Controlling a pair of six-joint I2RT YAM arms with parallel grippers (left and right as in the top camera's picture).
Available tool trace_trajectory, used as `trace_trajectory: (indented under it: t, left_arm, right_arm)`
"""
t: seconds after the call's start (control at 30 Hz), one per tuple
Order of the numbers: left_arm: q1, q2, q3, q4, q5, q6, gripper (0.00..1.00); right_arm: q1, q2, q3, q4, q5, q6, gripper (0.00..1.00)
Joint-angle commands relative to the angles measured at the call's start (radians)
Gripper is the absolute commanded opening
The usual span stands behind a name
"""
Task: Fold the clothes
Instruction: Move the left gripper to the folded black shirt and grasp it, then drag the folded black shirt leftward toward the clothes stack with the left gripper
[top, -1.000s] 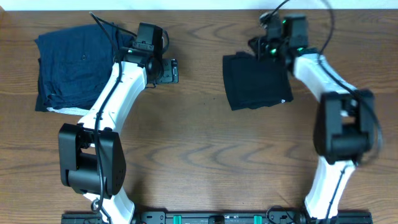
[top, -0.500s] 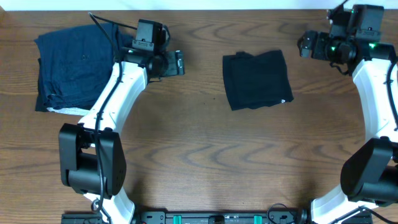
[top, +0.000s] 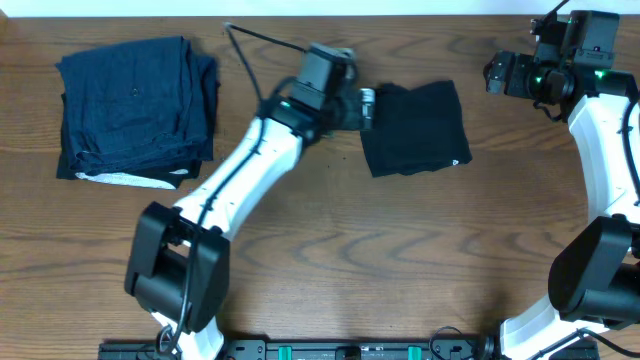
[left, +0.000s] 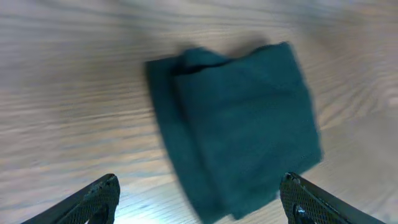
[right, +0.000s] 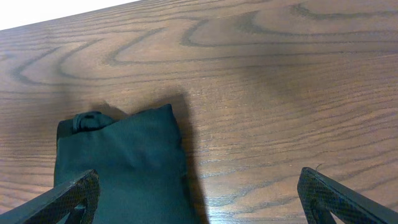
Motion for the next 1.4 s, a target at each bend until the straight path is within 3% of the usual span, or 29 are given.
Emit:
trace_trajectory:
  t: [0.0, 0.07, 0.17, 0.2, 0.27, 0.33, 0.5, 0.7, 1.07, 1.37]
  left_arm:
    - [-0.055, 0.033, -0.005, 0.040, -0.054, -0.074, 0.84]
    - [-0.091, 0.055, -0.005, 0.084, -0.053, -0.097, 0.82]
    - [-0.132, 0.100, -0.005, 0.152, -0.053, -0.097, 0.66]
    - [-0.143, 0.117, -0.005, 0.179, -0.053, -0.097, 0.57]
    - [-0.163, 0.158, -0.005, 0.239, -0.053, -0.097, 0.29]
    - [-0.174, 0.191, -0.005, 0.289, -0.037, -0.096, 0.15]
    - [-0.174, 0.251, -0.005, 0.383, 0.112, -0.047, 0.14]
    - [-0.172, 0.307, -0.005, 0.367, 0.112, -0.032, 0.15]
    - [-0.142, 0.333, -0.005, 0.095, 0.111, 0.075, 0.15]
    - [-0.013, 0.331, -0.001, -0.047, 0.098, 0.193, 0.11]
  right_arm:
    - [-0.002, 0.008, -0.006, 0.003, 0.010, 0.002, 0.99]
    - [-0.002, 0.008, -0.006, 0.003, 0.010, 0.002, 0.99]
    - [-0.002, 0.008, -0.006, 0.003, 0.010, 0.002, 0.99]
    - [-0.002, 0.008, -0.006, 0.003, 0.010, 0.002, 0.99]
    - [-0.002, 0.008, -0.006, 0.003, 0.010, 0.002, 0.99]
    - [-0.002, 0.008, -0.006, 0.003, 0.010, 0.002, 0.99]
    - [-0.002, 0.008, -0.006, 0.003, 0.010, 0.002, 0.99]
    - [-0.002, 0.008, -0.006, 0.003, 0.010, 0.002, 0.99]
    - [-0.002, 0.008, -0.006, 0.003, 0.010, 0.002, 0.99]
    - [-0.002, 0.008, -0.006, 0.003, 0.010, 0.002, 0.99]
